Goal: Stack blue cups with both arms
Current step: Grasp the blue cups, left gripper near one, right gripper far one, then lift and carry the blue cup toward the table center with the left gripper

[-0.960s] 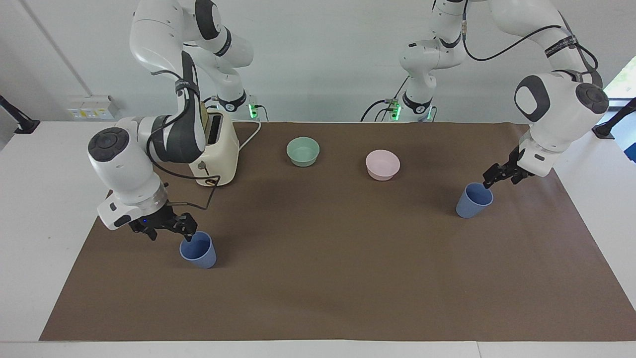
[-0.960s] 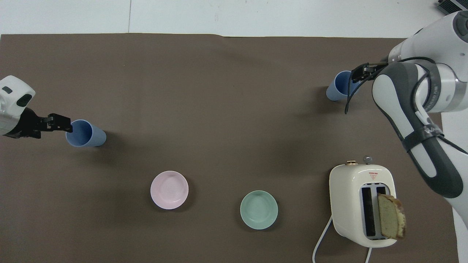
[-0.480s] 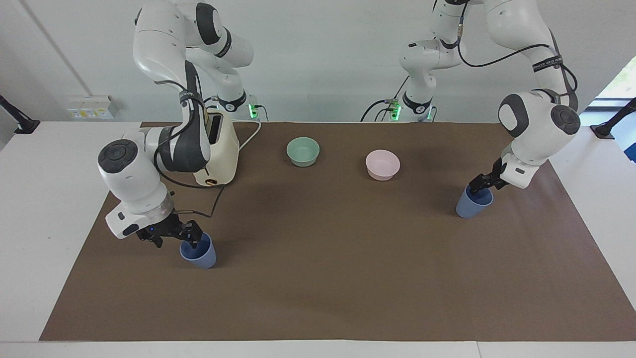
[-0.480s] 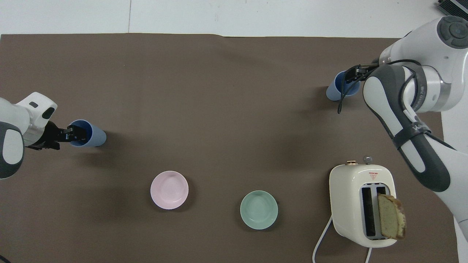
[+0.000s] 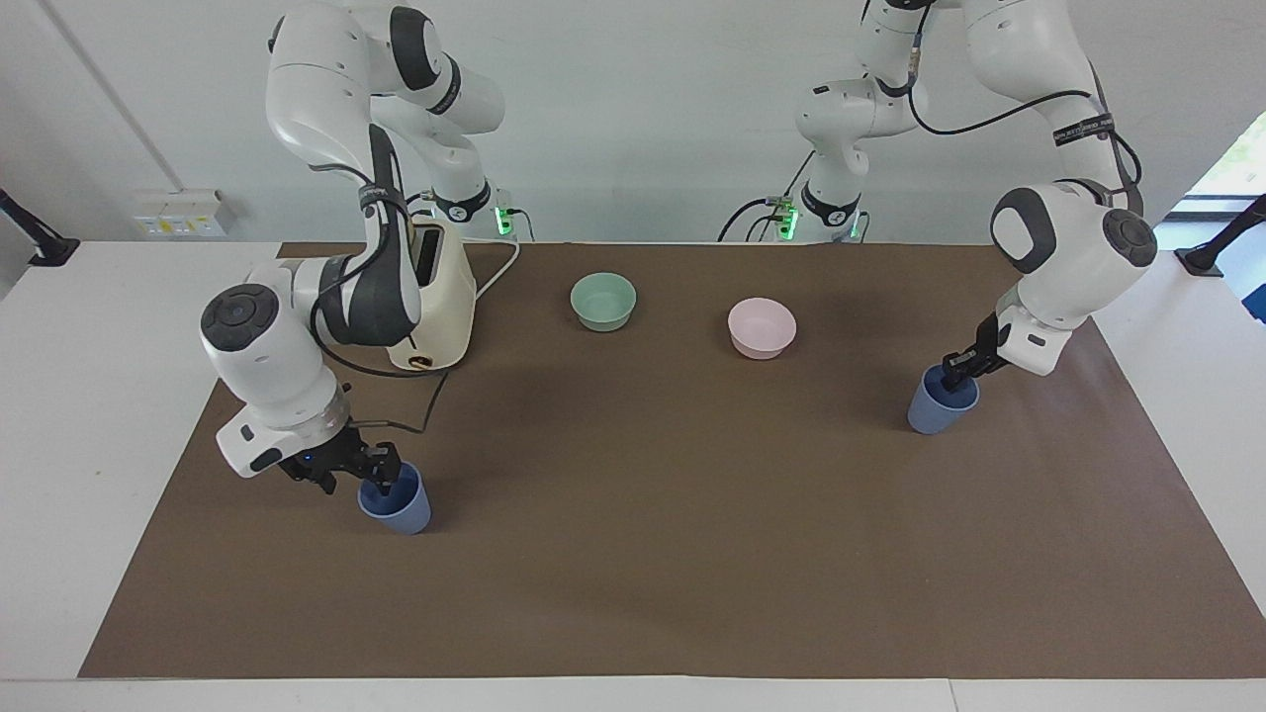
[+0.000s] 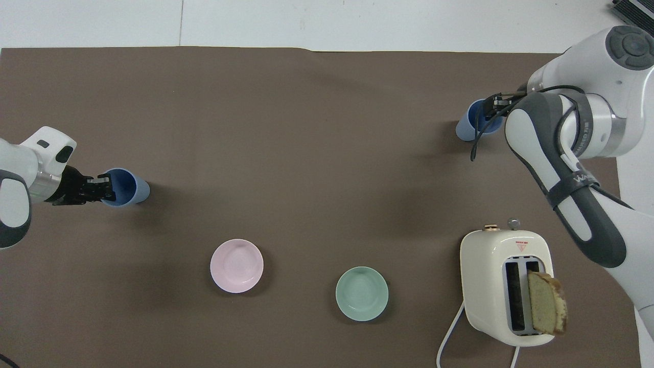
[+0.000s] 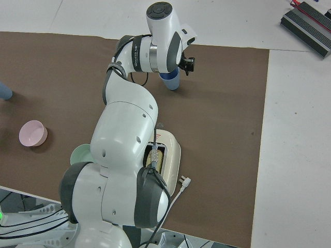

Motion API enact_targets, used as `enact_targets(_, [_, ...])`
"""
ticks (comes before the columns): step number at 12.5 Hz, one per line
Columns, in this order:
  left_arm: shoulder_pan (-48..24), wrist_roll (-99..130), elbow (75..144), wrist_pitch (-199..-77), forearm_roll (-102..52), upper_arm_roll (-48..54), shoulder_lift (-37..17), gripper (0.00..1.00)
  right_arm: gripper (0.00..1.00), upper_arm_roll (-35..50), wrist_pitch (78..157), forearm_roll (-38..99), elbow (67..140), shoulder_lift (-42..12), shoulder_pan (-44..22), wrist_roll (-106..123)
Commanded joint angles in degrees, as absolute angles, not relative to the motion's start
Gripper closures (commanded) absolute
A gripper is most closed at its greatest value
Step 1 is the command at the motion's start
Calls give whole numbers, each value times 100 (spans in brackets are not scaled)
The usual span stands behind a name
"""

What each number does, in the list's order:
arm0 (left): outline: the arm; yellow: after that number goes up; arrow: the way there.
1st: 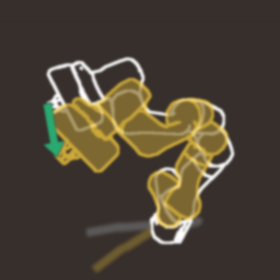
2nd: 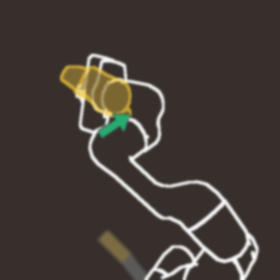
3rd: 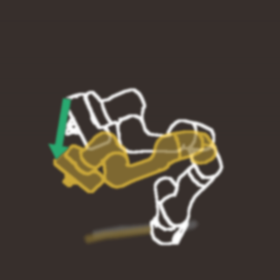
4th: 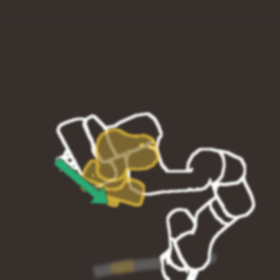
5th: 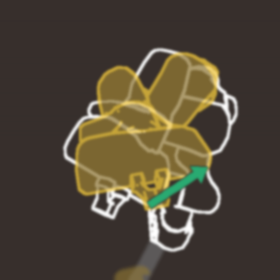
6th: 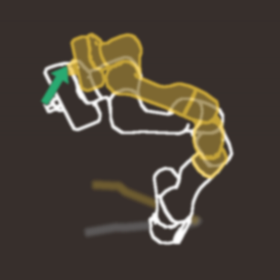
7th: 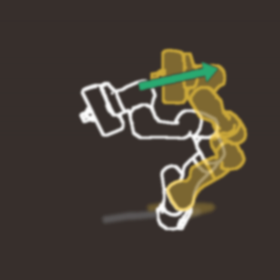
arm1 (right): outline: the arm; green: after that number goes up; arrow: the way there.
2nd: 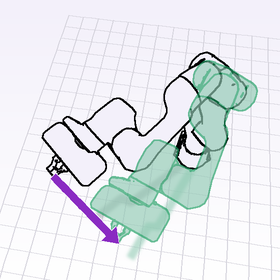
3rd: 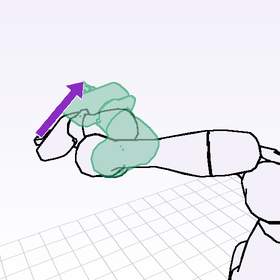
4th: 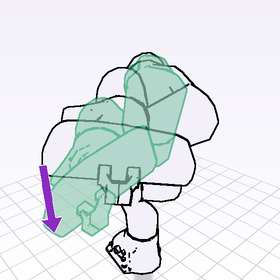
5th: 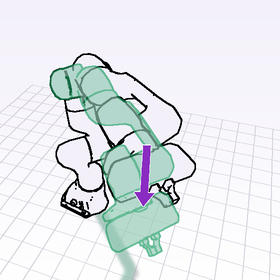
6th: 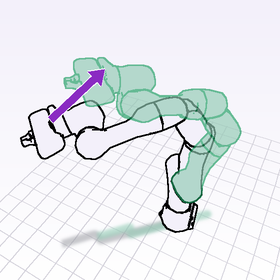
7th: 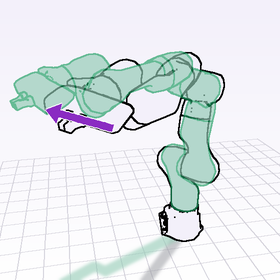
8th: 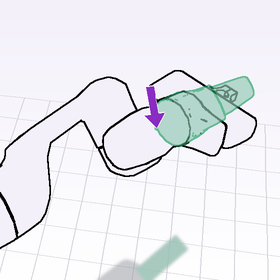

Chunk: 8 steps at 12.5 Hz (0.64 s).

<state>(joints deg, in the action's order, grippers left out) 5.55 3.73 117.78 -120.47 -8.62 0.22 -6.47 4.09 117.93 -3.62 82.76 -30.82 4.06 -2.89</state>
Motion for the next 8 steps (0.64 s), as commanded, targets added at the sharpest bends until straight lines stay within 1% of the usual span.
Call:
enact_targets(1, [545,509,11209,-11998,-1133,35,-782,100,26,448,11830,-439,8306,-3085,431,-176])
enact_targets(3, [283,1165,10620,-11638,-1143,79,-887,100,27,448,11804,-431,8306,-3076,431,-176])
enact_targets(6, [-788,2773,10039,-11505,-994,70,-1071,100,29,448,11760,-431,8349,-3067,431,-167])
enact_targets(8, [-1377,3459,9783,-11522,-967,70,-1186,100,30,448,11760,-431,8350,-3067,422,-167])
